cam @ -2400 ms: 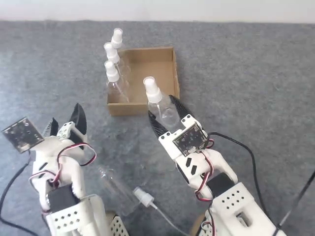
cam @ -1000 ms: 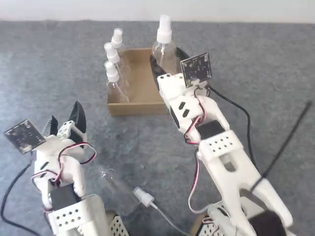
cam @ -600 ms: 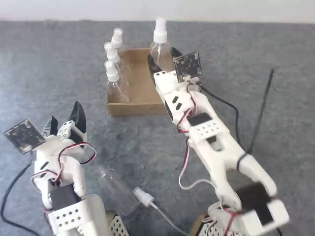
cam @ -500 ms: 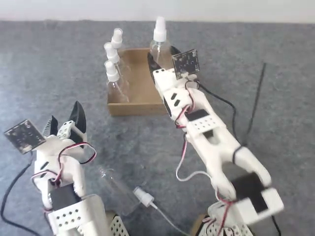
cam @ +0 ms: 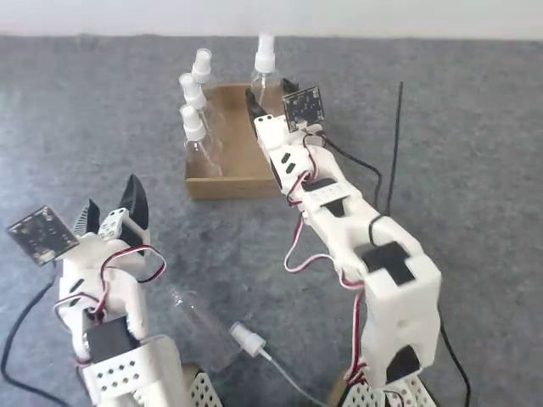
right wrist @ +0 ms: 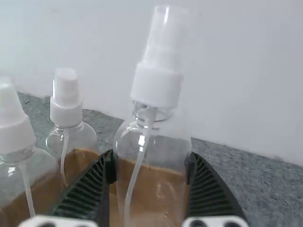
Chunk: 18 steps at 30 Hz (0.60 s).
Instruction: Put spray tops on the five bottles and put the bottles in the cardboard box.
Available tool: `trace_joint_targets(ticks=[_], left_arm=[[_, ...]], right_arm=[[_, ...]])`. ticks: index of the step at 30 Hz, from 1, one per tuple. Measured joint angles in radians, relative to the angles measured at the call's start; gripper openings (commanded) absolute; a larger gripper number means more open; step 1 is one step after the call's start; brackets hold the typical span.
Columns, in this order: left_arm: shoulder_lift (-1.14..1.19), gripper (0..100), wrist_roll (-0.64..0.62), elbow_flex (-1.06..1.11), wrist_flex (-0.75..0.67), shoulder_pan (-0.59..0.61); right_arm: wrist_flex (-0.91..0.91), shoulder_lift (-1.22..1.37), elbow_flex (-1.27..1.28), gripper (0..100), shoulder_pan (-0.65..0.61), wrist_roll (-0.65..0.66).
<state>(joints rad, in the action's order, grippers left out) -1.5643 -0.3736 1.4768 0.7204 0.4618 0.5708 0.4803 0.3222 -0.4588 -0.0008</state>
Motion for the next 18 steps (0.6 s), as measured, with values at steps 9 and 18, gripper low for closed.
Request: trace_joint_targets(ticks=[9,18], left_arm=[[0.0,26,0.054,0.0,0.0,0.0],[0.0,26,0.054,0.0,0.0,0.0]], right_arm=[[0.003,0.206,-0.195,2.4,0.0,0.0],[0.163,0.35,-0.252,2.4,0.0,0.0]])
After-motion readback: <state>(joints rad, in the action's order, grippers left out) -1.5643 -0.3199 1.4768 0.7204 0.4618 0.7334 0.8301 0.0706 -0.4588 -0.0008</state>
